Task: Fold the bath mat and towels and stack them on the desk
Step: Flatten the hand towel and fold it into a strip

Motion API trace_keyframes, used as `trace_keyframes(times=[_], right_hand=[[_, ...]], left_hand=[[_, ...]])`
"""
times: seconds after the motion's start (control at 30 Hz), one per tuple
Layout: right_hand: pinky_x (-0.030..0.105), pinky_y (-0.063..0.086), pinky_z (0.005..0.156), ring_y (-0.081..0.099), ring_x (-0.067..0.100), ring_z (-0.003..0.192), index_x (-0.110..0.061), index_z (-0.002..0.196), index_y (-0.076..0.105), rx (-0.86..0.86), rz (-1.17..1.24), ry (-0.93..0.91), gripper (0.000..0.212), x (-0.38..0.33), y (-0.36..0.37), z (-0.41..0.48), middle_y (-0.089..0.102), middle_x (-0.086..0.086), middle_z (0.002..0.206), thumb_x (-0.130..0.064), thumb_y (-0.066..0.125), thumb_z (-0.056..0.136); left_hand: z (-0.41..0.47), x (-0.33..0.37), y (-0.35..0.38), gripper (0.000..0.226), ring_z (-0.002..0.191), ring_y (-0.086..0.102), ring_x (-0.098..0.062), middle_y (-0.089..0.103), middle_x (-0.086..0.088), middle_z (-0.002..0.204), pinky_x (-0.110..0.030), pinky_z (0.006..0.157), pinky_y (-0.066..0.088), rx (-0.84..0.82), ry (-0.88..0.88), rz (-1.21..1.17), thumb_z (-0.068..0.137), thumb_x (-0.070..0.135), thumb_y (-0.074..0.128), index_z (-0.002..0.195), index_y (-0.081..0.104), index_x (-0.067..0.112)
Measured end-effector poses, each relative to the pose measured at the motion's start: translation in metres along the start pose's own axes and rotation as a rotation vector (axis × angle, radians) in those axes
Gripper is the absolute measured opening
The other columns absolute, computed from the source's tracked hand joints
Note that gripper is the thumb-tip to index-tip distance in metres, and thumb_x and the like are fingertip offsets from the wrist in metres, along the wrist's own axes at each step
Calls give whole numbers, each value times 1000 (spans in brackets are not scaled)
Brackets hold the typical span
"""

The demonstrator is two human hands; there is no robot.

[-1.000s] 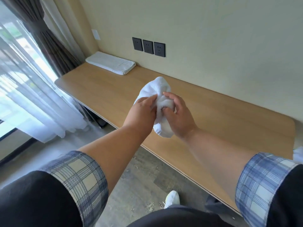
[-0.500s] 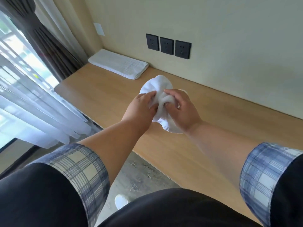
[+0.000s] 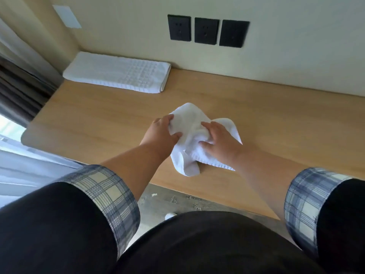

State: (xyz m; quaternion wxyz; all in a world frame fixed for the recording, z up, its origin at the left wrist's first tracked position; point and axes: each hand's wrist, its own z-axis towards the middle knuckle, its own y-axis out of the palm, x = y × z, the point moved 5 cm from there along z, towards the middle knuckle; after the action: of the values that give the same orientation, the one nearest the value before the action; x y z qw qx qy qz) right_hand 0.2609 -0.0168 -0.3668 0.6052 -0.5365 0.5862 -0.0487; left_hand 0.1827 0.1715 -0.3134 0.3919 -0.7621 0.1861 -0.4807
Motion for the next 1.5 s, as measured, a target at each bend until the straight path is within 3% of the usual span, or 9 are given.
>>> trace_keyframes(times=[0.13, 0.4, 0.6, 0.7, 0.87, 0.97, 1.07, 1.37, 1.5], right_hand=[[37, 19, 121, 16, 21, 151, -21, 158, -9, -94, -137, 141, 120, 7, 33, -9, 10, 5, 165, -47, 78, 79], [51, 35, 111, 18, 35, 149, -30, 154, -14, -118, -518, 374, 113, 39, 35, -33, 4, 9, 165, -27, 74, 83], [37, 46, 86, 51, 27, 116, -18, 134, 41, -69, -640, 430, 53, 54, 14, -31, 51, 4, 129, -10, 60, 85], [34, 44, 79, 53, 26, 105, -19, 116, 57, -89, -639, 395, 30, 59, 11, -27, 53, 1, 107, -13, 56, 86], [33, 41, 84, 52, 31, 111, -22, 120, 68, 251, -374, 386, 33, 67, -15, -27, 57, 11, 121, -16, 50, 93], [32, 43, 80, 59, 29, 107, -26, 130, 62, 271, -214, 499, 42, 78, -27, -29, 65, 6, 120, -17, 42, 95], [30, 42, 75, 61, 28, 97, -28, 129, 61, 330, -95, 572, 41, 88, -34, -27, 68, 3, 112, -19, 39, 95], [37, 59, 85, 66, 7, 103, -39, 124, 56, 443, 831, 626, 43, 99, -31, -5, 59, -10, 124, -16, 42, 91], [31, 59, 82, 64, 3, 108, -42, 130, 53, 506, 1032, 590, 48, 105, -46, 11, 55, -9, 131, -16, 48, 91]], left_hand=[[12, -39, 0, 88, 138, 35, -27, 26, -4, 157, -40, 108, 37, -110, -61, 101, 89, 40, 68, 156, 14, 24], [27, -67, 10, 101, 150, 7, -29, -4, -1, 165, -46, 119, 20, -264, -63, 254, 90, 42, 66, 157, -7, 24], [12, -48, 11, 103, 149, -3, -29, -8, -2, 161, -52, 120, 0, -182, 446, 694, 77, 75, 60, 152, -1, 40], [5, -37, 15, 67, 123, 37, -26, 35, -2, 134, -39, 108, 28, -108, 668, 865, 84, 42, 69, 139, 32, 36], [30, -10, -5, 40, 77, 47, -22, 43, 6, 88, -34, 64, 40, -61, 376, 695, 78, -2, 55, 104, 57, 29], [57, 4, -2, 52, 104, 57, -31, 51, -3, 122, -39, 75, 47, -62, 264, 558, 86, 0, 54, 127, 56, 32], [69, 12, 22, 69, 143, 29, -30, 22, -6, 159, -45, 110, 37, -152, 298, 544, 94, 8, 57, 153, 25, 24], [68, 2, 94, 103, 150, 6, -34, 4, -11, 163, -51, 119, 7, -201, 314, 800, 84, 61, 63, 155, -4, 26], [97, 13, 102, 79, 150, -5, -34, -3, -10, 164, -55, 118, -3, -189, 327, 800, 94, 53, 52, 155, 5, 35]])
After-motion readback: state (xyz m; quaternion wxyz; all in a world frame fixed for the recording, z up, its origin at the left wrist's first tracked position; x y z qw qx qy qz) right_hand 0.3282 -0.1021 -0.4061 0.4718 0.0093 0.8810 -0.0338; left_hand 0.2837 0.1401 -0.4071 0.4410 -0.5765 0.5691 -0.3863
